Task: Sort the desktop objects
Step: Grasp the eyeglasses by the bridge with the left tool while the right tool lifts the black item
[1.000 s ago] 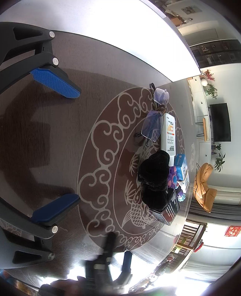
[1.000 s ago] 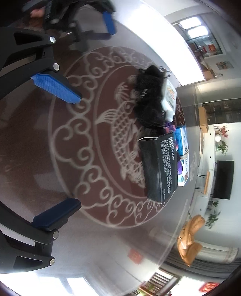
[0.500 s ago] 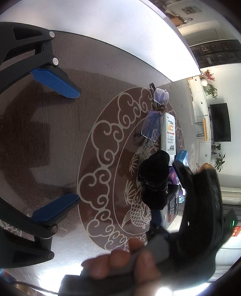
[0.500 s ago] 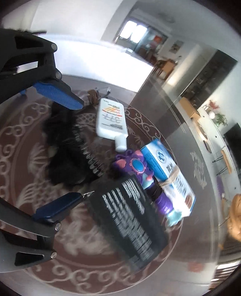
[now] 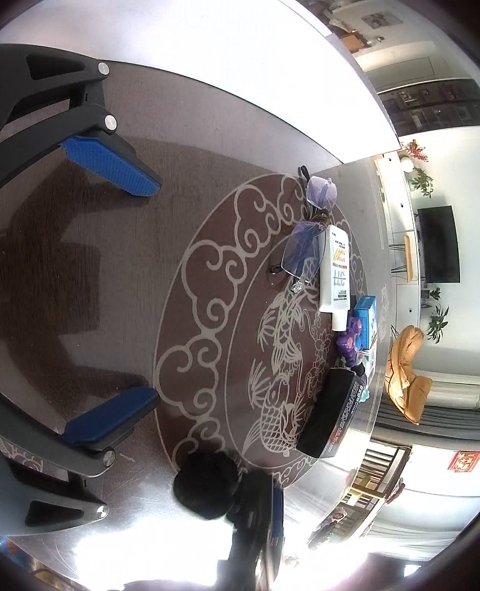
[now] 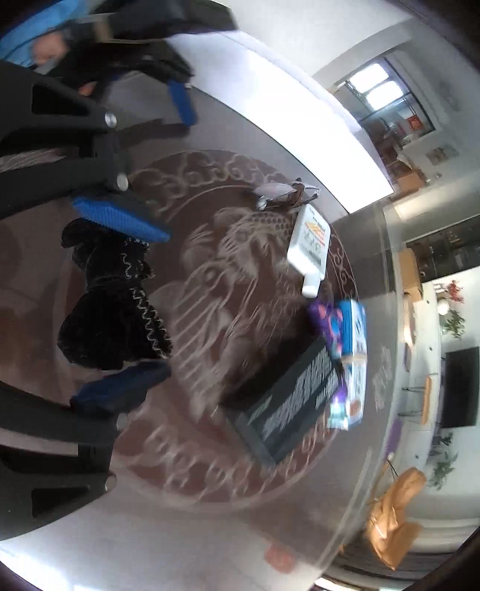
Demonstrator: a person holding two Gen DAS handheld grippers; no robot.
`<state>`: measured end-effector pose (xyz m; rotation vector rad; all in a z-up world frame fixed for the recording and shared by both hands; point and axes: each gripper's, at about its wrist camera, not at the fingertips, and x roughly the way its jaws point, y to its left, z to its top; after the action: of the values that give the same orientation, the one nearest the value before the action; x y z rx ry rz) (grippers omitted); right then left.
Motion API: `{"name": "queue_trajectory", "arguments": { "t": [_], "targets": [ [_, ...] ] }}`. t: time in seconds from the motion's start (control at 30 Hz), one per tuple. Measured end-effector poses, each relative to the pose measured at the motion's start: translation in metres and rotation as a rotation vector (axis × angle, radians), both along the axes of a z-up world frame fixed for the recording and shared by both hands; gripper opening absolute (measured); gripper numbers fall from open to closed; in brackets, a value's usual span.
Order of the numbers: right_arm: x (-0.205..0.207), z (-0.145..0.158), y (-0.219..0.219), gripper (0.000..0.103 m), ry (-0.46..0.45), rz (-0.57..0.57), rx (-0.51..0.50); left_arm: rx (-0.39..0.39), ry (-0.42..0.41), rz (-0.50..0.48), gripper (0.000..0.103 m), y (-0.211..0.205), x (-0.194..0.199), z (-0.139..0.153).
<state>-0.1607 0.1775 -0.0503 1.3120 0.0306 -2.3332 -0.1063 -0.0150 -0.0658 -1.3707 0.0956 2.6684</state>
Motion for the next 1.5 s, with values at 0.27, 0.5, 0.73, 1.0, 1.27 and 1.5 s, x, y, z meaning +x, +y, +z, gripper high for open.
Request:
{"name": "queue_trajectory", "arguments": {
  "t": [0.27,0.5,0.73,1.0,1.27,1.5],
  "targets": [
    [0.033,-0.008,0.033,0.093,-0.114,-0.256,-0.160,0.000,0.000,0.000,0.103,-0.001,0.000,0.000],
    [0.019,-0.016,-0.015,0.095,-0.035,-0.226,-0.063,0.000,0.000,-0.003,0.103,-0.001,0.000,0.000],
    [0.032,-0.025,0.008,0.081,0.109,-0.165,0.076,0.116,-0.032,0.090,0.103,-0.020,-0.024,0.007],
    [0.034,-0.025,0.006,0.086,0.118,-0.146,0.099,0.127,-0.031,0.316,0.103,-0.033,-0.126,0.021],
    [0.033,-0.026,0.004,0.086,0.119,-0.145,0.101,-0.023,0.049,0.169,0.045,-0.025,-0.132,0.004],
    [0.035,-0.026,0.004,0.086,0.120,-0.145,0.101,0.013,0.055,-0.012,0.030,-0.009,-0.039,0.004]
  ]
}}
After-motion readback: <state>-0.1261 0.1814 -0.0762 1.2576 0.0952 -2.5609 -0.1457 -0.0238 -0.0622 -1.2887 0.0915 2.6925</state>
